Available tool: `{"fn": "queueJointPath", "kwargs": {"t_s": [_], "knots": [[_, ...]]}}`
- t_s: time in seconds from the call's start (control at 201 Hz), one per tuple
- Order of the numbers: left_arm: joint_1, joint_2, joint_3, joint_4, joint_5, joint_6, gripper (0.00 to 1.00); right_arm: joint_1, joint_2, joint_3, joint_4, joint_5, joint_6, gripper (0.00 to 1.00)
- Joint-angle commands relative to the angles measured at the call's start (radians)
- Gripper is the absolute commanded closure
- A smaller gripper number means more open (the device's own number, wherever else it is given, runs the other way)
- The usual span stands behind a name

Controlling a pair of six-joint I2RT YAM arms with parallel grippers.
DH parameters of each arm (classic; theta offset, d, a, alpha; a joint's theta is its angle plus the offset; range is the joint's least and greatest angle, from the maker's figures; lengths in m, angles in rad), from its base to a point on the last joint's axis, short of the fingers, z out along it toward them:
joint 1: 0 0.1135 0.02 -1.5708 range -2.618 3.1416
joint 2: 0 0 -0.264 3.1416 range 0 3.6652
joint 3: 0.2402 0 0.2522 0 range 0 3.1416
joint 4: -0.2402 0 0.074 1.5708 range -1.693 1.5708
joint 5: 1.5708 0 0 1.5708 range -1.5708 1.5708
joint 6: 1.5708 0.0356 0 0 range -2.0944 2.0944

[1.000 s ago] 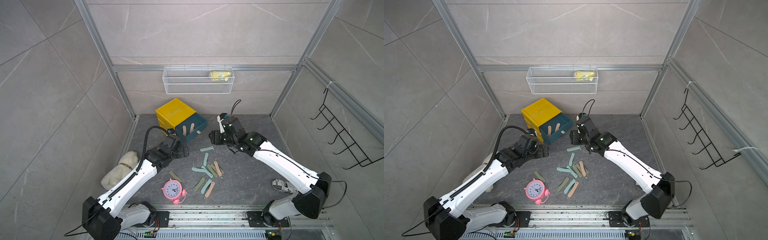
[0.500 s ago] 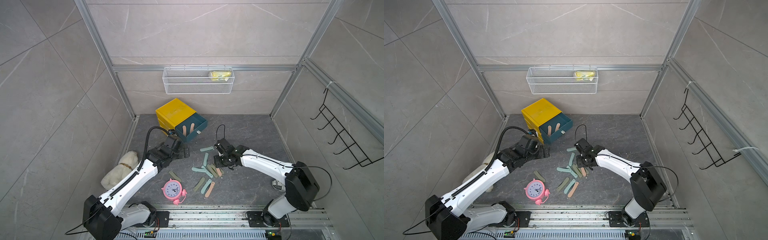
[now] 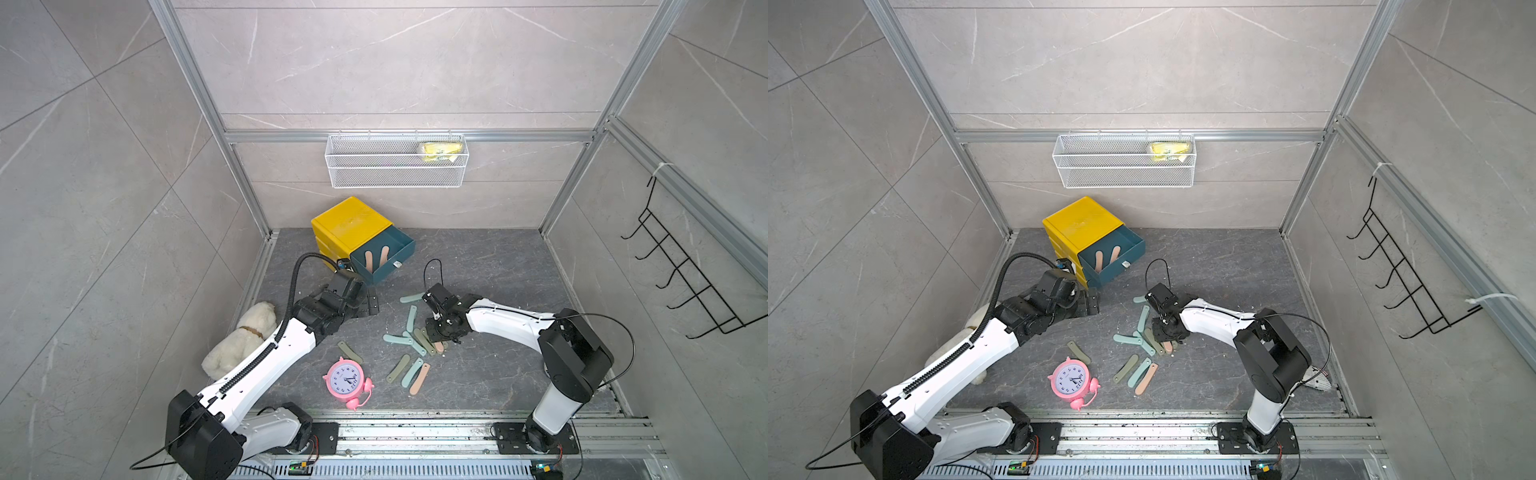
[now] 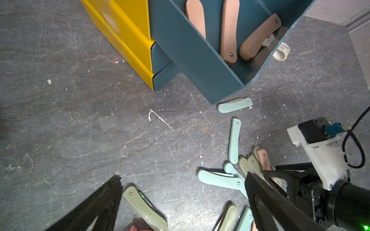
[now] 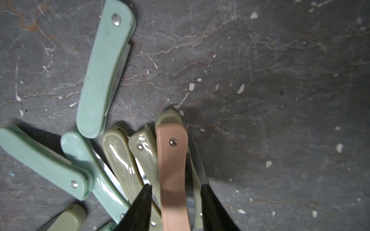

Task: Place the fruit knives into the drawer by color
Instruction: Pick up the fruit knife from the center of the board.

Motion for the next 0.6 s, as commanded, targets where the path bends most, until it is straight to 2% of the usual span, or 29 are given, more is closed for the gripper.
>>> {"fn": "queueJointPath", "kwargs": {"t_s": [0.0,0.124,0.289,0.592], "knots": [[0.001,0.006,-0.009,0.016,0.009,0.011,0.01,-0.002,0.023,-0.019,0.009,0.000,-0.001,0.60],[0.001,0.007,-0.009,0.019,0.012,0.008,0.01,-0.003,0.035,-0.022,0.011,0.011,-0.005,0.63],[0.000,0.008,-0.007,0.015,0.010,0.006,0.00,-0.002,0.046,-0.028,0.016,0.016,-0.004,0.63],[0.001,0.010,-0.004,0.012,0.012,0.005,0.01,-0.005,0.012,-0.042,0.033,0.025,-0.001,0.76]]}}
